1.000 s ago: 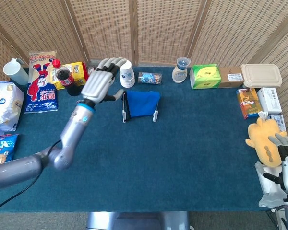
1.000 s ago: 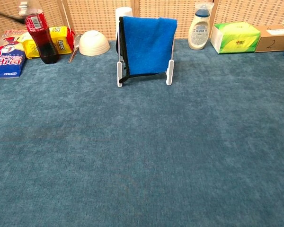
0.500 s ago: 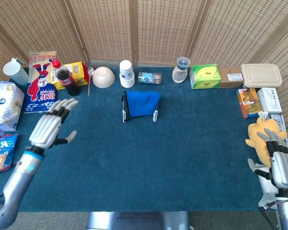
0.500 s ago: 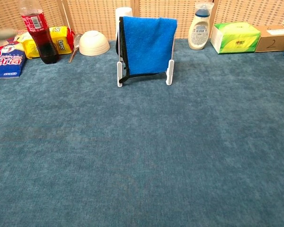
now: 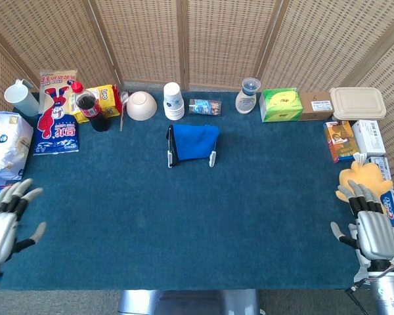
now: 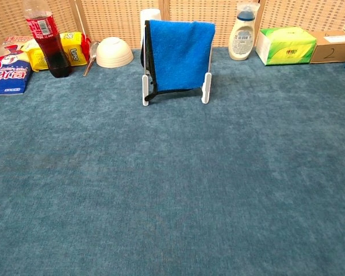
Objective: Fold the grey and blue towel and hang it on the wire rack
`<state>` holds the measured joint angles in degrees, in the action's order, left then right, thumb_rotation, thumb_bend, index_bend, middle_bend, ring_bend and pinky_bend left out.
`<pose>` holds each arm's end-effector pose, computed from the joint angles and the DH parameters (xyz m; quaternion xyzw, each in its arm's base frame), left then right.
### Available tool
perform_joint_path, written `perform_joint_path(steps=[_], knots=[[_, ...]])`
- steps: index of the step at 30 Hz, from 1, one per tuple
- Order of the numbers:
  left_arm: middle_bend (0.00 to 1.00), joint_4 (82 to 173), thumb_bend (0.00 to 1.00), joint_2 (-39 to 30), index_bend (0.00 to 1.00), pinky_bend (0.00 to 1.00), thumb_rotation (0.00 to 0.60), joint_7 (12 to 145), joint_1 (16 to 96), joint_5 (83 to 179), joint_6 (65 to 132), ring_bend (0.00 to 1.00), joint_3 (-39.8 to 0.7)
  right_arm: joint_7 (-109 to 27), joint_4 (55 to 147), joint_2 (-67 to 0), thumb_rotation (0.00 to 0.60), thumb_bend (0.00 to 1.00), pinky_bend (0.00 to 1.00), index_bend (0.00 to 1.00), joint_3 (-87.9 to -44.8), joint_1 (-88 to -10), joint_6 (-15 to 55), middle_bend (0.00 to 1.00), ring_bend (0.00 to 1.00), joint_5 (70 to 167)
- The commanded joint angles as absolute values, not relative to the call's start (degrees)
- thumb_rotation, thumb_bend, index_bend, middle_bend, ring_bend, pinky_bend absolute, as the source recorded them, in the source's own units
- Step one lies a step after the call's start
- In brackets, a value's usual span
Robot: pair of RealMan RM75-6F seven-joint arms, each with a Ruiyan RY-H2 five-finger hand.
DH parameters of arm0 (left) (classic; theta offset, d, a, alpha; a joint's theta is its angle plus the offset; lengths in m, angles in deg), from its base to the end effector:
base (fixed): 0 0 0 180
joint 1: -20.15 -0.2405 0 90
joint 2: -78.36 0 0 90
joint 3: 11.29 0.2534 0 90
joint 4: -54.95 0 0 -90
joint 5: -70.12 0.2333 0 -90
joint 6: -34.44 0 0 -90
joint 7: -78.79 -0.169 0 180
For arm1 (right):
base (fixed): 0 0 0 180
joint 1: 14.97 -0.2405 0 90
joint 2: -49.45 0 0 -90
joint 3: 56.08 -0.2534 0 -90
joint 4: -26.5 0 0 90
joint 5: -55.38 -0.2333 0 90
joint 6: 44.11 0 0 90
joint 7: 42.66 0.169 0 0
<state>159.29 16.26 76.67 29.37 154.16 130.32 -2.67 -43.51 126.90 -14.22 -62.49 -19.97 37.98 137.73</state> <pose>-0.2769 0.1800 0.1332 -0.5721 -0.4204 -0.4251 0.5615 -0.2920 -0.2198 0.1303 0.5574 -0.4334 0.4186 0.5712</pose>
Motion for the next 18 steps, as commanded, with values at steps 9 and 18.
perform_joint_path(steps=[9, 18], knots=[[0.07, 150.2, 0.09, 10.4, 0.22, 0.0, 0.6, 76.9, 16.5, 156.2, 141.3, 0.0, -1.0, -45.6, 124.8, -16.9, 0.6, 0.32, 0.0, 0.14, -61.2, -19.6, 39.4, 0.06, 0.0, 139.1], [0.07, 149.9, 0.09, 10.0, 0.21, 0.0, 0.6, 77.5, 15.1, 156.5, 140.7, 0.0, -3.7, -45.7, 123.9, -17.4, 0.6, 0.32, 0.0, 0.14, -61.3, -19.1, 40.9, 0.06, 0.0, 139.5]])
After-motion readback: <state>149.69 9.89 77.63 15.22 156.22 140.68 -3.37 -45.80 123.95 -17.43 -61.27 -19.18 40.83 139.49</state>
